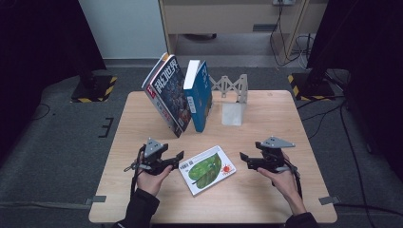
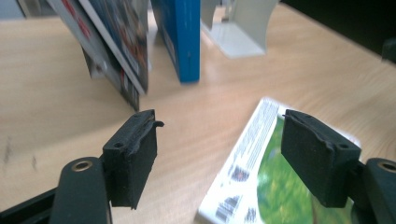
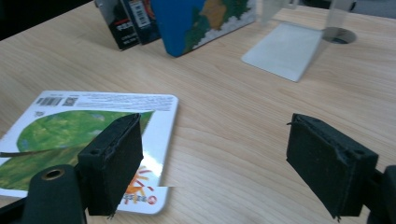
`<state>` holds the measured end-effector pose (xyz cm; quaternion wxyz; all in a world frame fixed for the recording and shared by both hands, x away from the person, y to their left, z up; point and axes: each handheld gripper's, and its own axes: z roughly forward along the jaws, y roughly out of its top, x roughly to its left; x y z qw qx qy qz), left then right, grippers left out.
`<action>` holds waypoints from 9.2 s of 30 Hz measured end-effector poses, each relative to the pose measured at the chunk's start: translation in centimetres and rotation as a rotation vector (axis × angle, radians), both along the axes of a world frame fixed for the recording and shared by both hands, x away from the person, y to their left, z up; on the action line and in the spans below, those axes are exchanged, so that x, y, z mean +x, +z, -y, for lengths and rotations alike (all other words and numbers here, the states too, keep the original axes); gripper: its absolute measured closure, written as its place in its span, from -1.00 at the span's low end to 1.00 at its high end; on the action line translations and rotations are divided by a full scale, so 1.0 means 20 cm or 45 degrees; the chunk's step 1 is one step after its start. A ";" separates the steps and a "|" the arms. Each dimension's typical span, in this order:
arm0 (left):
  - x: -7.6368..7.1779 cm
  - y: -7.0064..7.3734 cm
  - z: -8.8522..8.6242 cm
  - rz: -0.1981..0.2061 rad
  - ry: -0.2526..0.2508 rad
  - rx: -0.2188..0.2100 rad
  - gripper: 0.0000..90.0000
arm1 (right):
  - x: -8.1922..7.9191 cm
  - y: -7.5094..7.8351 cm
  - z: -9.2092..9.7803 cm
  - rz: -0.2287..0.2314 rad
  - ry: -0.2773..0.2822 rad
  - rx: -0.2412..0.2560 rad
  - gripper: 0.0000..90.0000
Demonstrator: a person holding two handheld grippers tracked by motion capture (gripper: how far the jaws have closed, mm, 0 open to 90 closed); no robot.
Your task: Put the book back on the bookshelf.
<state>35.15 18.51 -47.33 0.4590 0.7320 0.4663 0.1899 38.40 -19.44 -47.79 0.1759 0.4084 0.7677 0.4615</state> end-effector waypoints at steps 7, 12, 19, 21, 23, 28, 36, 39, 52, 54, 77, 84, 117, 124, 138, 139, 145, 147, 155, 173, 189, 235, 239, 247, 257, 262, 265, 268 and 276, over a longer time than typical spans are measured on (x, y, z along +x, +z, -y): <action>-0.04 -0.18 0.03 -0.138 -0.021 -0.002 -0.41 | 0.00 -0.04 -0.14 -0.046 0.058 -0.032 -0.57; -0.07 -0.22 0.06 -0.177 -0.041 -0.001 -0.41 | -0.02 -0.10 -0.21 -0.082 0.092 -0.061 -0.57; -0.10 -0.26 0.08 -0.221 -0.055 -0.013 -0.39 | -0.02 -0.17 -0.22 -0.146 0.106 -0.079 -0.56; -0.10 -0.27 0.09 -0.230 -0.065 0.000 -0.36 | -0.02 -0.18 -0.23 -0.161 0.114 -0.080 -0.54; -0.10 -0.28 0.10 -0.241 -0.068 0.014 -0.33 | -0.02 -0.20 -0.24 -0.181 0.116 -0.074 -0.52; -0.10 -0.28 0.11 -0.223 -0.073 0.027 -0.31 | 0.00 -0.24 -0.27 -0.211 0.115 -0.066 -0.50; -0.05 -0.29 0.12 -0.218 -0.098 0.016 -0.27 | 0.01 -0.26 -0.28 -0.240 0.116 -0.064 -0.50; -0.04 -0.29 0.13 -0.212 -0.109 0.016 -0.27 | 0.01 -0.27 -0.28 -0.255 0.103 -0.065 -0.50; -0.01 -0.30 0.17 -0.203 -0.113 0.021 -0.27 | 0.01 -0.27 -0.25 -0.300 0.084 0.076 -0.40; 0.00 -0.30 0.18 -0.198 -0.111 0.028 -0.28 | 0.01 -0.26 -0.23 -0.310 0.091 0.100 -0.40; -0.01 -0.30 0.19 -0.193 -0.144 0.015 -0.28 | 0.01 -0.26 -0.18 -0.327 0.082 0.162 -0.33; -0.05 -0.30 0.20 -0.191 -0.132 0.018 -0.23 | 0.02 -0.29 -0.18 -0.367 0.047 0.198 -0.31; -0.01 -0.31 0.21 -0.183 -0.172 -0.071 -0.44 | -0.02 -0.15 -0.08 -0.301 0.079 0.486 -0.26; -0.01 -0.31 0.22 -0.171 -0.175 -0.048 -0.44 | -0.02 -0.18 -0.08 -0.338 0.051 0.472 -0.26; -0.01 -0.31 0.24 -0.183 -0.202 0.017 -0.36 | 0.00 -0.28 -0.08 -0.435 -0.012 0.375 -0.26; -0.01 -0.31 0.24 -0.184 -0.205 0.018 -0.36 | 0.00 -0.28 -0.08 -0.438 -0.011 0.379 -0.26; -0.02 -0.31 0.24 -0.189 -0.207 0.015 -0.38 | -0.01 -0.29 -0.09 -0.467 -0.012 0.358 -0.28; -0.02 -0.31 0.24 -0.196 -0.212 0.011 -0.38 | -0.01 -0.30 -0.09 -0.478 -0.012 0.349 -0.30; -0.02 -0.31 0.24 -0.205 -0.207 -0.003 -0.42 | -0.02 -0.27 -0.08 -0.460 -0.020 0.402 -0.29; -0.02 -0.31 0.23 -0.217 -0.208 -0.032 -0.44 | -0.02 -0.26 -0.06 -0.478 -0.024 0.472 -0.27; -0.03 -0.31 0.23 -0.219 -0.214 -0.027 -0.46 | -0.03 -0.27 -0.07 -0.487 -0.025 0.467 -0.26; -0.03 -0.31 0.18 -0.228 -0.254 -0.085 -0.56 | -0.02 -0.25 -0.07 -0.481 0.022 0.517 -0.28; -0.03 -0.31 0.19 -0.228 -0.254 -0.086 -0.56 | -0.02 -0.26 -0.06 -0.511 0.008 0.556 -0.27; -0.03 -0.31 0.19 -0.227 -0.248 -0.086 -0.59 | -0.04 -0.21 -0.05 -0.459 0.020 0.612 -0.23; -0.03 -0.32 0.19 -0.234 -0.235 -0.115 -0.60 | -0.05 -0.19 -0.03 -0.434 0.046 0.745 -0.15; -0.03 -0.32 0.18 -0.234 -0.236 -0.120 -0.60 | -0.06 -0.18 -0.03 -0.418 0.050 0.750 -0.17; -0.03 -0.32 0.19 -0.233 -0.234 -0.119 -0.60 | -0.06 -0.19 -0.03 -0.445 0.032 0.780 -0.17; -0.03 -0.32 0.19 -0.234 -0.234 -0.120 -0.60 | -0.06 -0.19 -0.03 -0.468 0.015 0.811 -0.17; -0.03 -0.32 0.19 -0.233 -0.233 -0.122 -0.60 | -0.05 -0.25 -0.05 -0.563 -0.061 0.657 -0.17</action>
